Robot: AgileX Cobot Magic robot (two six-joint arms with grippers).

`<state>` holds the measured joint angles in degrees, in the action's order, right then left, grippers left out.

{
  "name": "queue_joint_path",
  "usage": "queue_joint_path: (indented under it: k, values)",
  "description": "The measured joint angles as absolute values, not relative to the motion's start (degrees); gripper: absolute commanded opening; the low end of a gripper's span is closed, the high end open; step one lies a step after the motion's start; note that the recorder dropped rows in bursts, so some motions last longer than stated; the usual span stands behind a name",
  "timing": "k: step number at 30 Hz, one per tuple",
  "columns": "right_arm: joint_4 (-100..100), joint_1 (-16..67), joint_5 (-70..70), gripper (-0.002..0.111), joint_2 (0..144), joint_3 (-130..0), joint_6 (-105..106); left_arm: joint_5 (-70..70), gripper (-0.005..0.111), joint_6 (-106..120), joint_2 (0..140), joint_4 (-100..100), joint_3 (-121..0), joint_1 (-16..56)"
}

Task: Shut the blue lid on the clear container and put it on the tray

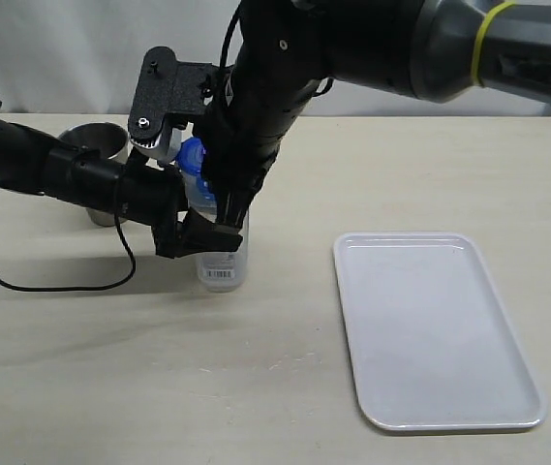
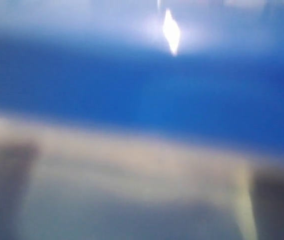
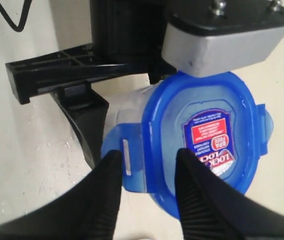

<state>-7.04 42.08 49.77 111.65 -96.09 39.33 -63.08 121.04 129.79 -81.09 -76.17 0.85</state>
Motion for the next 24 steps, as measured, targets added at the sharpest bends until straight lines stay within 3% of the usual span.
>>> queue_joint_path:
  k: [10, 15, 24]
  values:
    - [-12.21, 44.14, 49.48, 0.032, 113.63, -96.51, 39.45, -62.97, 0.0, 121.04, 129.79, -81.23, -76.17, 0.73]
    - [-14.19, 45.51, 47.5, 0.024, 114.03, -96.51, 38.95, -62.85, 0.0, 121.04, 129.79, -81.35, -76.17, 0.63]
    - [-18.31, 46.0, 42.55, 0.024, 113.2, -91.54, 38.19, -62.67, 0.0, 121.04, 129.79, -81.67, -76.17, 0.63]
